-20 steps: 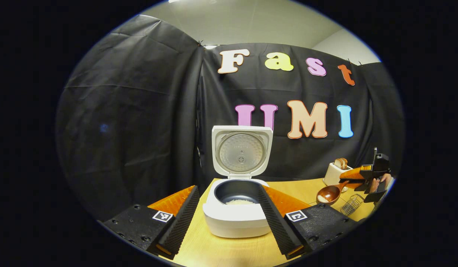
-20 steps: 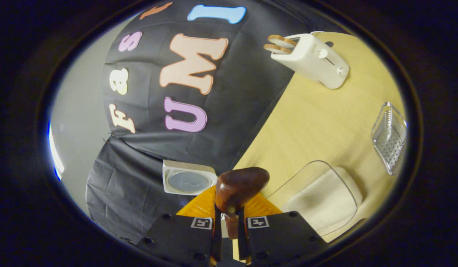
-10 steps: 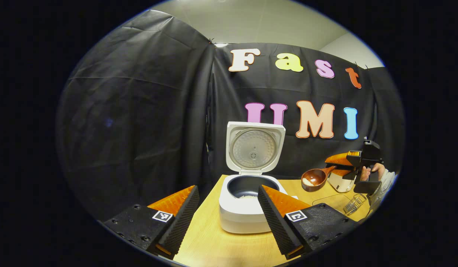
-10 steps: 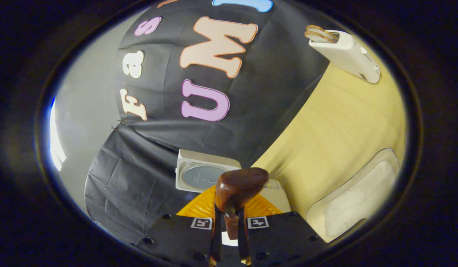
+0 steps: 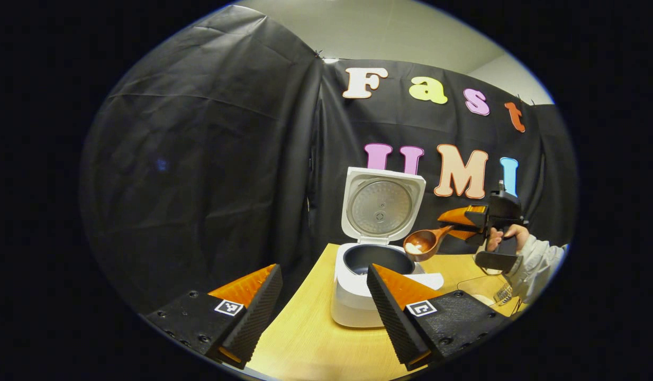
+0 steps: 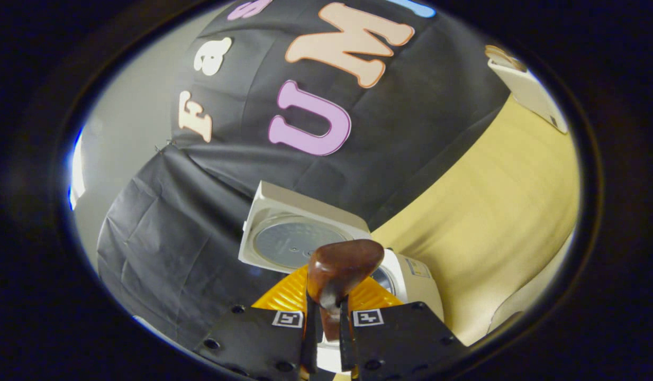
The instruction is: Close the left gripper, press the button to open the rice cooker; take a wooden spoon from the chopstick holder with the right hand, scoop a spoonful of rice and pour it into the rice cooker, then put the wooden spoon back into the chopstick holder.
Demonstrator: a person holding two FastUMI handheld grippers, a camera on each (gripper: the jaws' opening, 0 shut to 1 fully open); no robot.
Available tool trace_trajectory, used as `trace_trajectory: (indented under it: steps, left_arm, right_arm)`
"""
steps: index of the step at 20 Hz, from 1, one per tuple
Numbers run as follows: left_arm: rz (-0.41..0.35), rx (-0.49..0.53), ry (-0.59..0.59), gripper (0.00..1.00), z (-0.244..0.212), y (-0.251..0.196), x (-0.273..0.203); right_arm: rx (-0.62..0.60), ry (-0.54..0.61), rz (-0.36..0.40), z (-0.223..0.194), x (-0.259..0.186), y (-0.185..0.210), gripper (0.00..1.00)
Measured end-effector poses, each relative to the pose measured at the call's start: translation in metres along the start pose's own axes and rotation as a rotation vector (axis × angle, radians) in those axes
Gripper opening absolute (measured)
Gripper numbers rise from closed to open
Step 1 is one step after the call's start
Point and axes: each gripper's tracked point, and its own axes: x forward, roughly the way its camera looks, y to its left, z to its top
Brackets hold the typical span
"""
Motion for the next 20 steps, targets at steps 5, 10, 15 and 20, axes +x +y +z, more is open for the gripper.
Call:
trace_trajectory:
  steps: [5, 10, 15, 20]
  left_arm:
    - [0.006, 0.006, 0.005, 0.95, 0.0, 0.018, 0.002]
    - [0.02, 0.005, 0.001, 0.95, 0.001, 0.031, 0.004]
    - [0.025, -0.009, 0.002, 0.95, 0.0, 0.037, 0.004]
    - [0.011, -0.014, 0.0, 0.97, 0.0, 0.032, 0.005]
  right_arm:
    - [-0.213, 0.036, -0.048, -0.033, 0.036, 0.009, 0.18]
    - [-0.519, 0.04, -0.09, -0.051, 0.053, 0.014, 0.17]
    - [-0.792, 0.039, -0.099, -0.057, 0.059, 0.021, 0.18]
    - [-1.105, 0.005, -0.078, -0.052, 0.06, 0.032, 0.18]
